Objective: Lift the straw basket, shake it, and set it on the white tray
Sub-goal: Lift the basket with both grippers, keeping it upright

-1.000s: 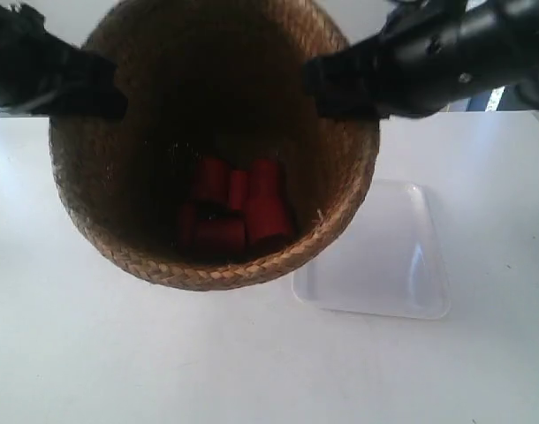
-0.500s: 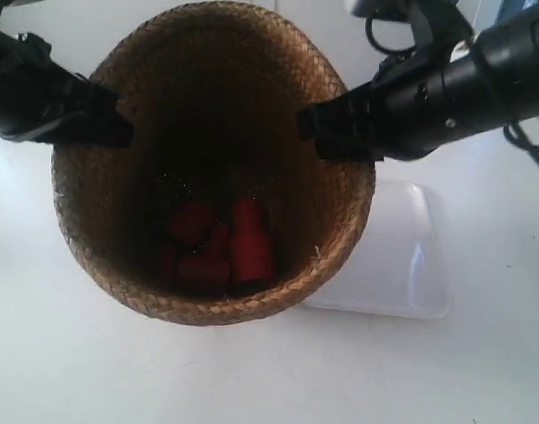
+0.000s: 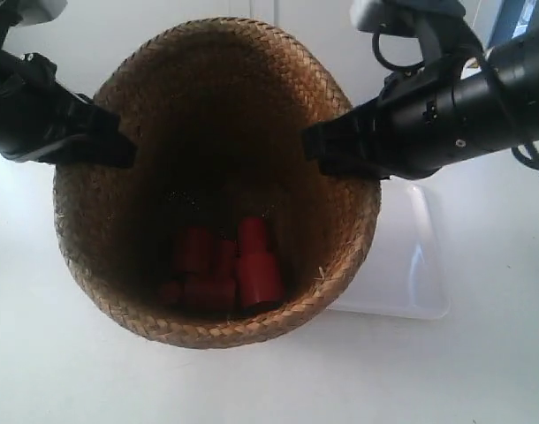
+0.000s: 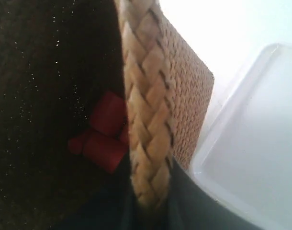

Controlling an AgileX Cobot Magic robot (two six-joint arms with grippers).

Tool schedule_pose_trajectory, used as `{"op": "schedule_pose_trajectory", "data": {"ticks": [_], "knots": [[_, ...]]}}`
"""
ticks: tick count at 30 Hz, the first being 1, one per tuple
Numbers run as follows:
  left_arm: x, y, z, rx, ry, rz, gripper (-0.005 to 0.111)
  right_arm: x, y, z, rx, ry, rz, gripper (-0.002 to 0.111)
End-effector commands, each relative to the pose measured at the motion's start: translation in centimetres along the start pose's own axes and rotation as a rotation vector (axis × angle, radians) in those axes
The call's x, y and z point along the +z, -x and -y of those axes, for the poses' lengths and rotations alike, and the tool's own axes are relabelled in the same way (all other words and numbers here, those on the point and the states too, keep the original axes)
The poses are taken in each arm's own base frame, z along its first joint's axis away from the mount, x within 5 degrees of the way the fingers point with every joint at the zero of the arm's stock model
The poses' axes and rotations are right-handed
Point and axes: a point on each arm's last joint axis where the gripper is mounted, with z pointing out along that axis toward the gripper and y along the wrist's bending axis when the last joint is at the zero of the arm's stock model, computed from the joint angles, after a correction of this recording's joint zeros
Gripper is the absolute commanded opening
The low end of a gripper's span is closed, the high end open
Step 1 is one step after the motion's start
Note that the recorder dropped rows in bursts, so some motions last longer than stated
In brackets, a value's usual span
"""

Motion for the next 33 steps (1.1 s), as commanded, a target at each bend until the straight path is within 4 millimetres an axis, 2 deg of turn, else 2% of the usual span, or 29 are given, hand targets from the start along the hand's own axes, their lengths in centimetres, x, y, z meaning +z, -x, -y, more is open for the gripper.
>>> {"op": "schedule_pose_trajectory", "data": {"ticks": [1, 2, 3, 4, 7, 9, 12, 14, 16, 19, 20, 21, 24, 27, 31, 33], "knots": [[-4.9, 1.8, 3.8, 0.086, -0.167, 0.185, 0.0, -5.8, 2.3, -3.0, -0.093, 0.11, 0.188, 0.0], [-5.9, 2.0, 4.3, 0.13, -0.161, 0.255, 0.0, -7.4, 2.5, -3.6, -0.118, 0.131, 0.27, 0.0], [-6.1, 1.8, 4.2, 0.113, -0.144, 0.278, 0.0, -7.8, 2.4, -3.6, -0.117, 0.118, 0.328, 0.0], [-5.4, 1.4, 3.6, 0.074, -0.118, 0.253, 0.0, -7.4, 2.1, -3.2, -0.109, 0.093, 0.333, 0.0], [-2.4, -0.2, 1.5, 0.002, -0.04, 0.092, 0.0, -3.8, 0.2, -1.5, -0.052, 0.012, 0.163, 0.0], [-1.4, -0.7, 1.2, -0.016, -0.047, 0.047, 0.0, -1.8, -0.6, -0.9, -0.04, -0.002, 0.07, 0.0], [-1.2, -0.7, 1.1, -0.02, -0.045, 0.048, 0.0, -0.8, -0.7, -0.7, -0.036, -0.009, 0.042, 0.0], [-1.3, -0.4, 1.1, -0.021, -0.041, 0.069, 0.0, -0.8, -0.6, -0.7, -0.034, -0.007, 0.051, 0.0], [-2.7, 0.5, 2.3, -0.015, -0.105, 0.093, 0.0, -2.7, 0.5, -1.7, -0.042, 0.032, 0.083, 0.0], [-6.6, 2.0, 5.2, 0.136, -0.229, 0.251, 0.0, -7.7, 2.3, -4.2, -0.122, 0.132, 0.269, 0.0], [-6.4, 1.9, 5.0, 0.12, -0.218, 0.26, 0.0, -8.4, 2.4, -4.3, -0.115, 0.133, 0.325, 0.0], [-5.9, 1.6, 4.6, 0.098, -0.189, 0.244, 0.0, -7.9, 2.1, -4.0, -0.117, 0.108, 0.332, 0.0], [-2.6, -0.2, 2.0, 0.006, -0.074, 0.073, 0.0, -3.7, 0.0, -2.2, -0.072, 0.029, 0.137, 0.0], [-1.3, -1.1, 1.4, -0.014, -0.065, 0.016, 0.0, -1.7, -1.0, -1.6, -0.058, 0.018, 0.049, 0.0], [-1.3, -0.9, 1.4, -0.019, -0.058, 0.041, 0.0, -1.3, -0.7, -1.6, -0.049, 0.016, 0.065, 0.0], [-2.6, 0.0, 2.5, -0.021, -0.13, 0.065, 0.0, -2.7, 0.1, -2.3, -0.037, 0.056, 0.091, 0.0]]}}
